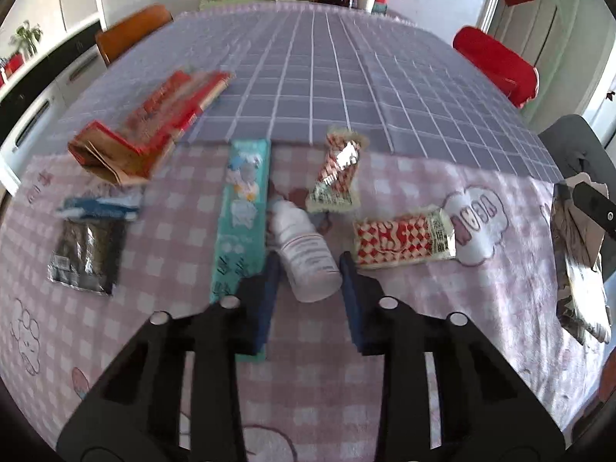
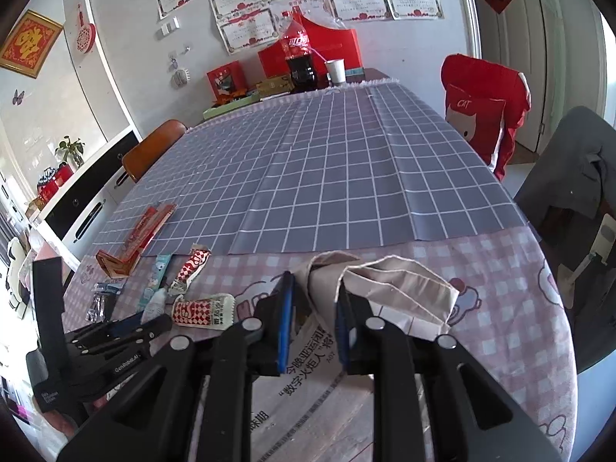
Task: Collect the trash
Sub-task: 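Grasp the folded newspaper with the right tool while the left tool grasps the white bottle, then carry the newspaper and white bottle with both tools to the wastebasket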
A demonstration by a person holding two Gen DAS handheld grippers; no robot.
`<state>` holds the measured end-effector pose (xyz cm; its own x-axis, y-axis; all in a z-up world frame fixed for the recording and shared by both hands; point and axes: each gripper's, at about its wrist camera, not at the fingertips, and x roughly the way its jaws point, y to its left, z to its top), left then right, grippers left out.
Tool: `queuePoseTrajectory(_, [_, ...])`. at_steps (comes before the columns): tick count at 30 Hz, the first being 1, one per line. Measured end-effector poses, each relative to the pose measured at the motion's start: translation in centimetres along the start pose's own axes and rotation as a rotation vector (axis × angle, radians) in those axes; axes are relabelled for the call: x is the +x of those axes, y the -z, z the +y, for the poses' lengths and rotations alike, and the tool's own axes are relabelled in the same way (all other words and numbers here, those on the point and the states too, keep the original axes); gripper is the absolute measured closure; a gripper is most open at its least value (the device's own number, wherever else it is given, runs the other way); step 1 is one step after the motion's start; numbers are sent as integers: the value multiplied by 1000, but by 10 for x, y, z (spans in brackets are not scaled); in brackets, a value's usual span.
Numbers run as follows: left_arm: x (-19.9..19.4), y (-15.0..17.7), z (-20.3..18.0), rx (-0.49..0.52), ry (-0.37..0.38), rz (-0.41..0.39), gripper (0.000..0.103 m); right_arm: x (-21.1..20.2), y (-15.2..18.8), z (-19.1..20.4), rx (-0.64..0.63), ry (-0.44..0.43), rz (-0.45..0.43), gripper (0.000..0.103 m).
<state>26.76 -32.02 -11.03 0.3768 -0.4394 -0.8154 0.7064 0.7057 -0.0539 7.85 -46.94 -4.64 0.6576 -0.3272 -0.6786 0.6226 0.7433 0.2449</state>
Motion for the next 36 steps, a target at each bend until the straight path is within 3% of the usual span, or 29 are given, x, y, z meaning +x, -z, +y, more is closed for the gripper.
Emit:
queuePoseTrajectory(8, [-24, 10, 11, -8, 16, -63, 79, -1, 0, 13, -18, -30, -8, 84])
queuePoseTrajectory(16, [-53, 20, 32, -29, -17, -116, 79, -11, 2, 48, -58, -83, -21, 84])
queuePoseTrajectory(26, [-99, 55, 91, -119, -93, -183, 79, -17, 22, 144, -182, -220, 4, 84])
queuePoseTrajectory(36, [-150, 108, 169, -240, -223, -230, 79, -24, 61, 241, -309, -340, 56, 84])
